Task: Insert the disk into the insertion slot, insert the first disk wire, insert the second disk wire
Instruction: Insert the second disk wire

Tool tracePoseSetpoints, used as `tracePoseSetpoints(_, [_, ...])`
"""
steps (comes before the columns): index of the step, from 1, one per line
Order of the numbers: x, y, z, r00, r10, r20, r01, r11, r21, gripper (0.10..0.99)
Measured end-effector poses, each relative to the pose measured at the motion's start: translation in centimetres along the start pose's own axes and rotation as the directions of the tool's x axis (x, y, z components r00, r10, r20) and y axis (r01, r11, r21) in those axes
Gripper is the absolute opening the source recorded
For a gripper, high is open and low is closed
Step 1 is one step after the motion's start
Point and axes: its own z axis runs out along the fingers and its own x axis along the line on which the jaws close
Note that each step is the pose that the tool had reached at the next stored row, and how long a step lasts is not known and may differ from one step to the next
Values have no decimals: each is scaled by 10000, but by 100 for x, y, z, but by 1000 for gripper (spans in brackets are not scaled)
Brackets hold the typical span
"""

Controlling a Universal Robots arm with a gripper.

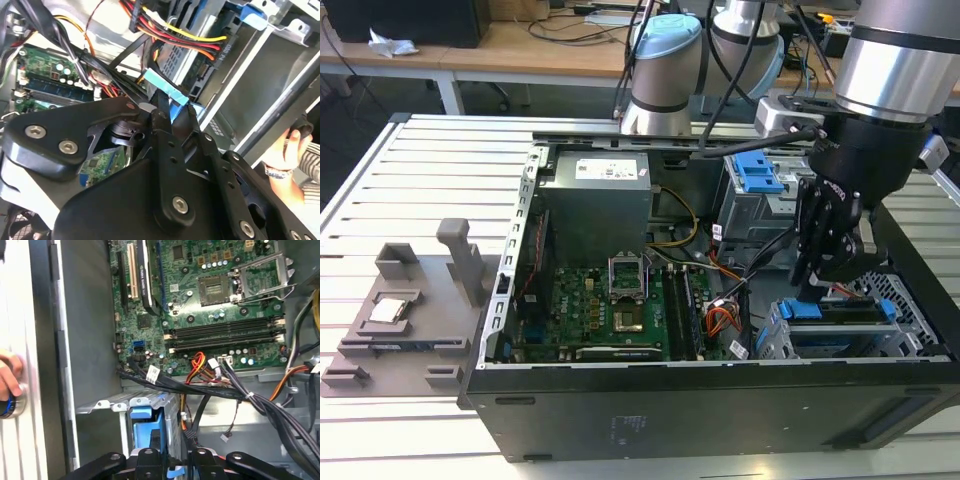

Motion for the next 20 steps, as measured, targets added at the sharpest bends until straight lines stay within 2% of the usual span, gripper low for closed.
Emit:
tracePoseSetpoints(1, [-1,-4,0,10000,1,-50,-1,10000,4,302])
tracePoseSetpoints(2, [-1,-8,0,9999,6,-153,-5,10000,15,302])
tracePoseSetpoints(7, [-1,-9,0,9999,6,-173,-6,10000,18,286])
tracePoseSetpoints(8, [-1,-9,0,9998,7,-173,-6,10000,18,220])
tracePoseSetpoints(9, [-1,-9,0,9998,6,-179,-6,10000,18,106])
tracePoseSetpoints(16, [-1,-9,0,9998,8,-200,-7,10000,20,114])
tracePoseSetpoints(17, [-1,-9,0,9998,8,-203,-7,10000,21,173])
tracePoseSetpoints(18, [-1,-9,-1,9998,8,-205,-7,10000,22,173])
tracePoseSetpoints(19, [4,-8,-24,9998,8,-205,-7,10000,21,239])
tracePoseSetpoints(20, [18,-7,-76,9998,8,-205,-8,10000,22,239])
